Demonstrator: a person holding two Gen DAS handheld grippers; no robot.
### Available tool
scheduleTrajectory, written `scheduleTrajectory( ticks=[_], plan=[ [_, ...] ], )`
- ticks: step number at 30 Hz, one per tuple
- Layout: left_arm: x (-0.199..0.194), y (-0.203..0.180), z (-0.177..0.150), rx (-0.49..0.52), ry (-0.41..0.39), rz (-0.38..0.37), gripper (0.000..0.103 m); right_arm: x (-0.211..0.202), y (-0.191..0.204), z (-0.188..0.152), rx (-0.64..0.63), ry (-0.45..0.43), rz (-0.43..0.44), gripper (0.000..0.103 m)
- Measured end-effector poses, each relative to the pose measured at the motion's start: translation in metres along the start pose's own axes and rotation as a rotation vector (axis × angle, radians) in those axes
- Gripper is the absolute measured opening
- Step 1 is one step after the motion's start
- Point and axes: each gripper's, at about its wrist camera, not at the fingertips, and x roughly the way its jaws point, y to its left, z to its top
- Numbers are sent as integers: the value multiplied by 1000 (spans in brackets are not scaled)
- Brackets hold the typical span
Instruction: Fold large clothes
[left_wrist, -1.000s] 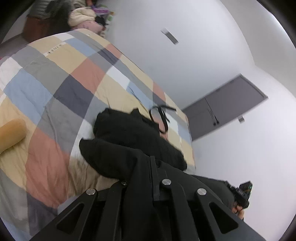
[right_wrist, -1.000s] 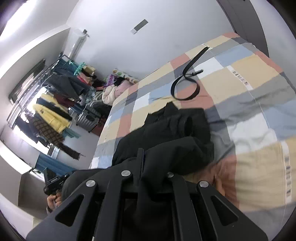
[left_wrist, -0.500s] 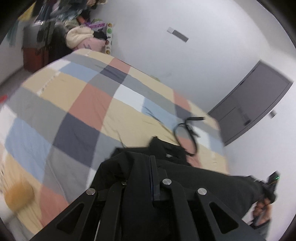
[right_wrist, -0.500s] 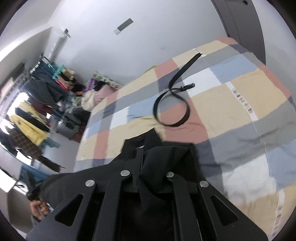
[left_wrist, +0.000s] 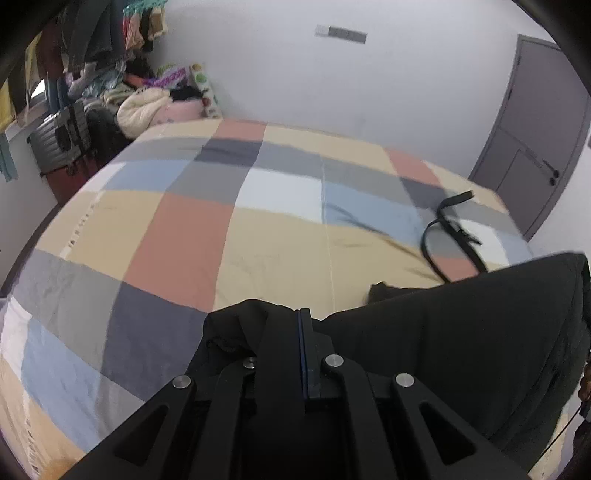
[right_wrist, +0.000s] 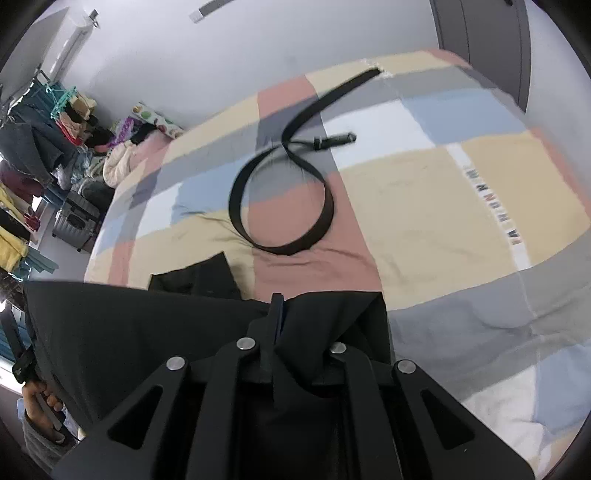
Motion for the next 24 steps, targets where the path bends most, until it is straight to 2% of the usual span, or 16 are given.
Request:
scheduleTrajectory(
  ticks=[3, 8, 11, 13, 14, 16, 17, 19, 20, 21, 22, 23, 24],
  plan=[
    [20, -3, -5, -7, 34, 12, 6, 23, -4, -8, 19, 42, -4, 7],
    [15, 3, -11, -22, 54, -20, 6, 16, -8, -13, 71, 53, 20, 8],
    [1, 13, -17, -60, 81, -77, 7, 2, -9, -15, 78, 90, 55, 12],
    [-16, 27, -26, -141, 81, -161, 10, -6, -9, -18, 60, 145, 68, 14],
    [-25, 37, -35, -193, 69, -225, 12, -10, -12, -21, 68, 165, 82, 15],
    [-38, 52, -49, -267, 88, -306, 26, -24, -21, -27, 104, 191, 122, 15],
    [-42, 56, -53, -286, 93, -325, 30, -30, -23, -30, 113, 198, 134, 16],
    [-62, 67, -64, -322, 78, -370, 45, -46, -24, -37, 102, 200, 149, 22],
    [-73, 71, -69, -330, 62, -381, 52, -54, -23, -40, 92, 196, 147, 31],
    [-86, 76, -73, -336, 41, -386, 68, -67, -22, -44, 75, 186, 141, 50],
    [-103, 81, -78, -338, 7, -391, 76, -76, -21, -46, 64, 173, 131, 59],
    [-113, 83, -80, -331, -11, -392, 76, -89, -21, -49, 50, 147, 125, 66],
    [-124, 85, -82, -314, -30, -383, 76, -100, -20, -51, 39, 127, 123, 66]
  ],
)
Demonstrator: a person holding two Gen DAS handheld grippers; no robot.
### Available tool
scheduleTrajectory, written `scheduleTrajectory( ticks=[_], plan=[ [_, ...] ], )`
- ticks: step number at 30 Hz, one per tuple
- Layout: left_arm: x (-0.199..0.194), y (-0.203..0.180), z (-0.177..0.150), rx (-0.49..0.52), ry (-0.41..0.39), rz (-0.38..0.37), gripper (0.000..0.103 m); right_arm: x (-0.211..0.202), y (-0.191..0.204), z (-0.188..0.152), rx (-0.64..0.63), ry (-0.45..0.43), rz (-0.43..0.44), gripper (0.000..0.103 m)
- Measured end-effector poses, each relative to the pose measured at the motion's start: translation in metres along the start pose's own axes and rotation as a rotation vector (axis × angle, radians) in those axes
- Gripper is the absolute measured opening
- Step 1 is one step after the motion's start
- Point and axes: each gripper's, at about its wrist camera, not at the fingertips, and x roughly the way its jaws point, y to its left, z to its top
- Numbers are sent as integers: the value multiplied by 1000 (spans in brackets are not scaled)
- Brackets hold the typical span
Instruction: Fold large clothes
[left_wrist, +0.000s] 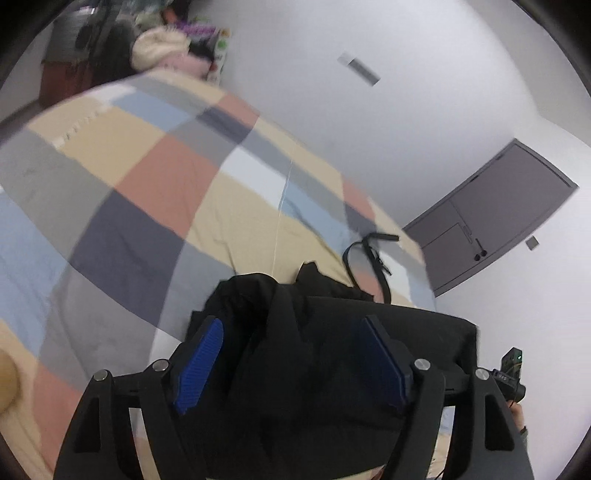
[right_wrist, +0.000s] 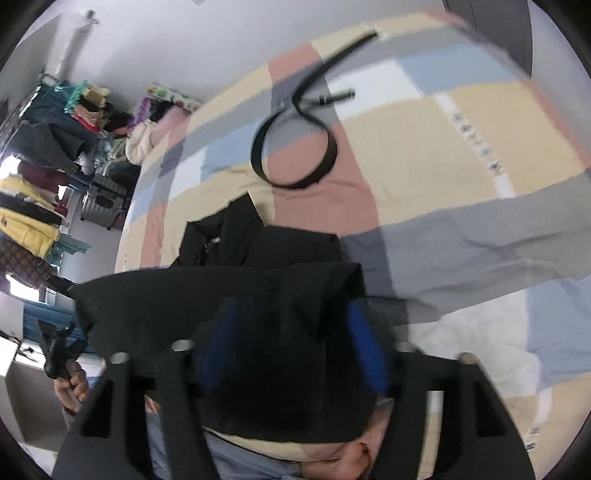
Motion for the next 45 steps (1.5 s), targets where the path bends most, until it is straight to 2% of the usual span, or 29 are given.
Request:
scheduleTrajectory(
  ticks=[2, 5, 9, 11, 16, 19, 21, 23, 27, 31, 35, 40, 45],
  plan=[
    [-23, -11, -5, 57, -54, 37, 76, -18, 5, -7, -18, -27, 2, 66],
    [-38, -32, -14, 139, -111, 77, 76, -35, 23, -16, -77, -82, -47, 66],
    [-30, -73, -36, 266, -104, 102, 76, -46, 62, -31, -144, -195, -70, 66],
    [-21, -92, -54, 327, -102, 82, 76, -48, 85, -45, -182, -261, -70, 67],
    [18, -127, -100, 435, -43, 34, 76, -22, 132, -90, -277, -309, -43, 68],
    [47, -136, -116, 462, 19, 45, 76, 6, 142, -111, -280, -329, -45, 68],
    [64, -139, -121, 481, 26, 64, 76, 29, 140, -117, -254, -321, -16, 68],
    [84, -141, -120, 483, 34, 129, 76, 52, 139, -115, -249, -301, -21, 68],
    [107, -144, -107, 496, -29, 196, 76, 90, 139, -99, -270, -306, -81, 69],
    [133, -148, -92, 516, -74, 274, 76, 106, 141, -78, -306, -347, -115, 69],
    [151, -143, -78, 503, -90, 294, 76, 123, 141, -55, -317, -360, -148, 70],
    [182, -143, -59, 505, -49, 298, 76, 142, 140, -29, -300, -391, -166, 79],
    [211, -146, -46, 524, -56, 329, 76, 164, 152, -16, -349, -423, -227, 84]
  ],
)
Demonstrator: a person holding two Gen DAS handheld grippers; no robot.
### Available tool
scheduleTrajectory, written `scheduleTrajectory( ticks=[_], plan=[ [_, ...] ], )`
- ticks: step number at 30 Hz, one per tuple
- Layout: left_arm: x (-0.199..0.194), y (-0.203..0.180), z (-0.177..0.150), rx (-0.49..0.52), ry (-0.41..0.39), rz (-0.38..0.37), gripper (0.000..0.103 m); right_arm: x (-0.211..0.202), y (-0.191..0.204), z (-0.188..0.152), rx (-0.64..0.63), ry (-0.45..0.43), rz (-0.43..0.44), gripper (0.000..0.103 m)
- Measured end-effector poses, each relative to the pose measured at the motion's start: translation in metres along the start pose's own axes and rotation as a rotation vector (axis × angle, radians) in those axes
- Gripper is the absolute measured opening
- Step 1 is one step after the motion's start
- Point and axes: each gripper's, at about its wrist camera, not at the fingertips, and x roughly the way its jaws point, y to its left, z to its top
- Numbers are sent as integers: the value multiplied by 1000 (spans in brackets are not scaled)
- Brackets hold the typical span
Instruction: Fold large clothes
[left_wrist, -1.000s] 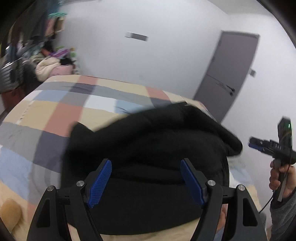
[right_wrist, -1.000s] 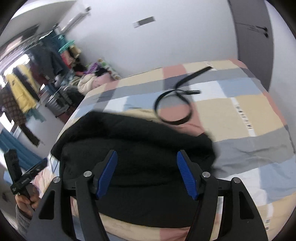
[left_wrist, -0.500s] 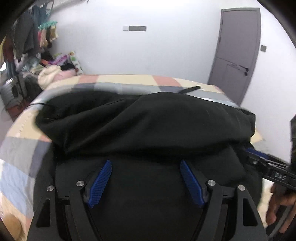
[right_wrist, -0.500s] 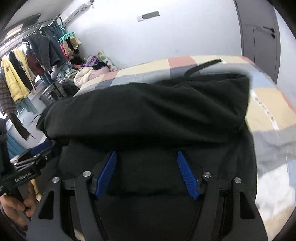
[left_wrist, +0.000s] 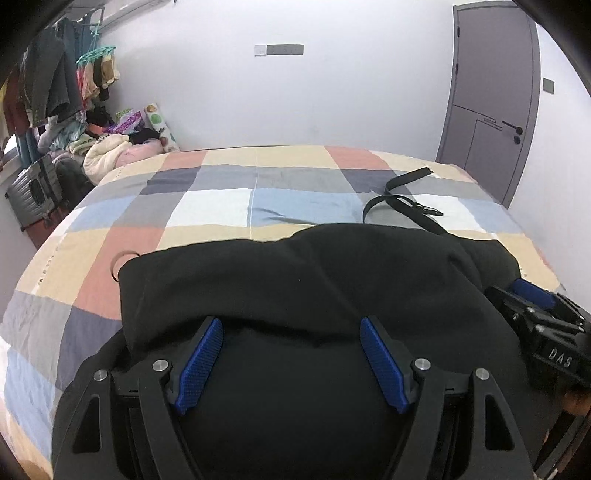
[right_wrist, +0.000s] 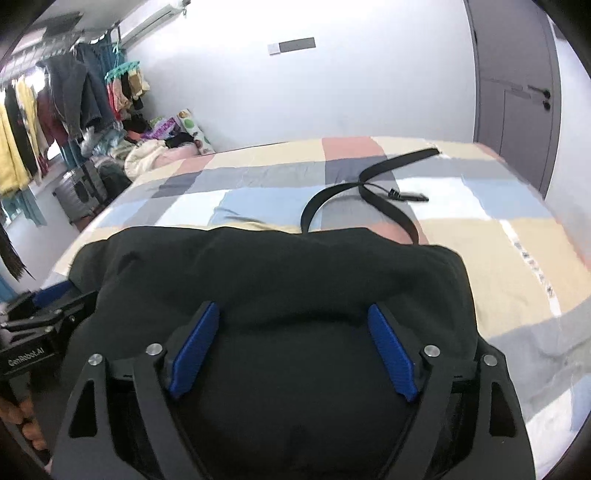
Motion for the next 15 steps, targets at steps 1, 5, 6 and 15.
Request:
scheduleTrajectory(
  ticks=[1, 5, 6, 15],
  plan=[
    [7, 1, 2, 5, 2, 7, 76, 5, 1, 2, -10, 2, -4, 85],
    [32, 10, 11, -6, 6, 27, 77, 33, -3, 11, -2, 41, 16, 88],
    [37, 11, 11, -13, 6, 28, 78, 41, -3, 13, 3, 54, 21, 89],
    [61, 20, 4, -36, 2, 50, 85, 74, 4, 6, -42, 136, -6, 92]
  ],
)
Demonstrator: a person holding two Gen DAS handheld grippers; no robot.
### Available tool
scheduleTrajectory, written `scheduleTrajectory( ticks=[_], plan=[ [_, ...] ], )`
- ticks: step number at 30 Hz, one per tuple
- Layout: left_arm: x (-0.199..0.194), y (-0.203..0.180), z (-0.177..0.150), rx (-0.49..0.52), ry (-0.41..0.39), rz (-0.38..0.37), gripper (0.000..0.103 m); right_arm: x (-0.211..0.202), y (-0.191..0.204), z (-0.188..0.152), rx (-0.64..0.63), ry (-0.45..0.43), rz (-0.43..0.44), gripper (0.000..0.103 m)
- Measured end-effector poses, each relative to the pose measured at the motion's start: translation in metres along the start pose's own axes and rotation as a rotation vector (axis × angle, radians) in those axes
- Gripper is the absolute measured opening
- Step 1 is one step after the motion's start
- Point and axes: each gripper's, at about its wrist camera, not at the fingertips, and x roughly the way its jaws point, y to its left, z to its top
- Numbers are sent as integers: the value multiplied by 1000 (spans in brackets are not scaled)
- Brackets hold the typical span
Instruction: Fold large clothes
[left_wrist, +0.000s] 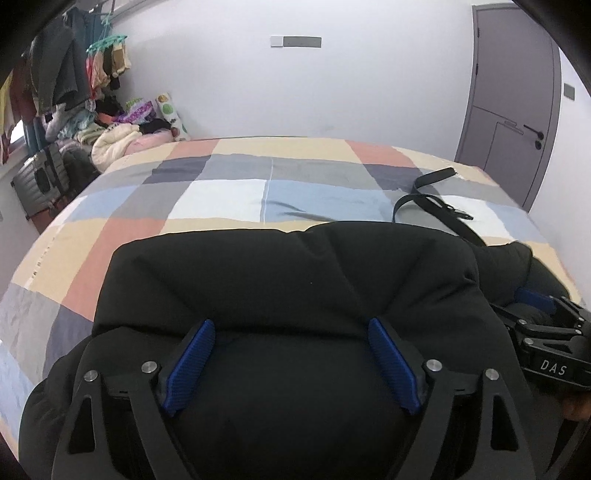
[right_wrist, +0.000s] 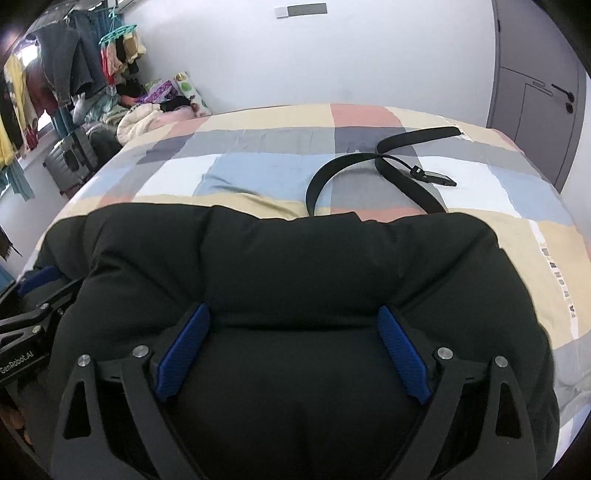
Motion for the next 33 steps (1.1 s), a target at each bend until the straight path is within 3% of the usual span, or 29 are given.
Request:
scheduleTrajectory(
  ticks=[5, 10, 14, 19, 27, 33],
  plan=[
    [-3, 0, -4, 8, 0, -11, 85, -6, -4, -10, -15, -30, -2, 93],
    [-30, 6, -6, -4, -15, -35, 85, -31, -14, -15, -17, -86, 28, 94],
    [-58, 23, -10, -13, -74, 22, 85, -56, -32, -19, -9, -130, 23, 101],
    [-64, 59, -33, -42, -50, 77, 86, -75, -54, -29, 2, -154, -42, 103],
    [-56, 69, -51, -14, -61, 67, 87, -51, -63, -39, 32, -91, -21, 103],
    [-48, 76, -59, -51, -57, 31, 89, -45, -66, -47, 53, -102, 7, 103]
  ],
)
